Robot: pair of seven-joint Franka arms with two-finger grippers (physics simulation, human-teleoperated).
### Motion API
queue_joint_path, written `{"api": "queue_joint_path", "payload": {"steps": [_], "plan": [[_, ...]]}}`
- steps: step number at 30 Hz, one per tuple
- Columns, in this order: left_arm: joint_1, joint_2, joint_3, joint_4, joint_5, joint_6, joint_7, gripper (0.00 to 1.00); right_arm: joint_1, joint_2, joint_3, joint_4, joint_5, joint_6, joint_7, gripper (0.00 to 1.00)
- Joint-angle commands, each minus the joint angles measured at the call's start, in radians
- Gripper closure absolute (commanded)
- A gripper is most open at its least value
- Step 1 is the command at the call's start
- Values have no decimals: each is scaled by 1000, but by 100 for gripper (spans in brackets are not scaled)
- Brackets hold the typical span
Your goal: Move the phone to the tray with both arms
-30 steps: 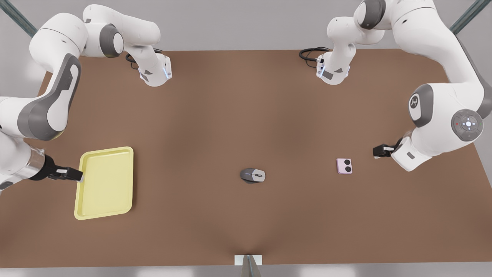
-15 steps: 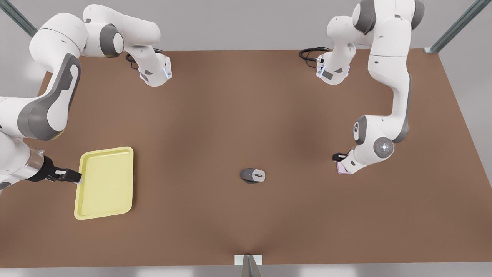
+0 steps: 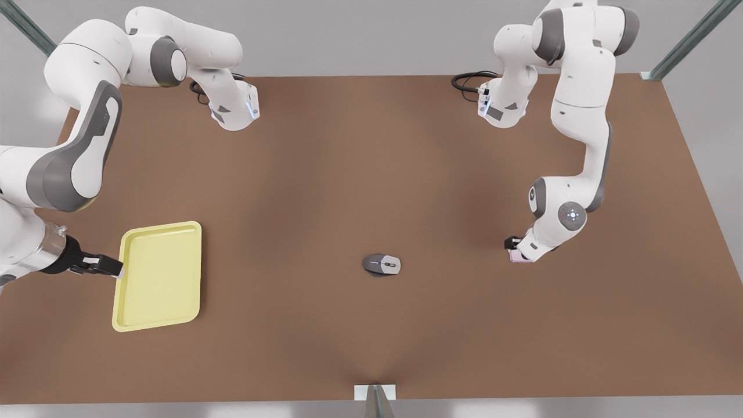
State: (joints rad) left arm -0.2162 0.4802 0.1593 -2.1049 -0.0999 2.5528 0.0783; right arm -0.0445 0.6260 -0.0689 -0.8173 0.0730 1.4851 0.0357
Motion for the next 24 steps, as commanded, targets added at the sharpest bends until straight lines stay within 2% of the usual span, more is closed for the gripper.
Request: {"api": "queue_joint_path", "payload": {"steps": [1,10,11,16,18,24], "plan": [[0,5,0,0,2,46,-48,0,0,-2,0,1,1,0,3,0],[0,63,0,-6,2,87,-38,0,0,-2,0,1,1,0,3,0],[0,63,0,-6,2,87,-40,4,0,-2,0,0,1,0,3,0],[0,58,0,-6,3,78,-38,4,0,-2,0,1,1,0,3,0],[0,58,0,-6,2,78,-38,18,0,-2,0,1,1,0,3,0],[0,58,0,-6,3,75,-40,20,0,-2,0,1,1,0,3,0]]}}
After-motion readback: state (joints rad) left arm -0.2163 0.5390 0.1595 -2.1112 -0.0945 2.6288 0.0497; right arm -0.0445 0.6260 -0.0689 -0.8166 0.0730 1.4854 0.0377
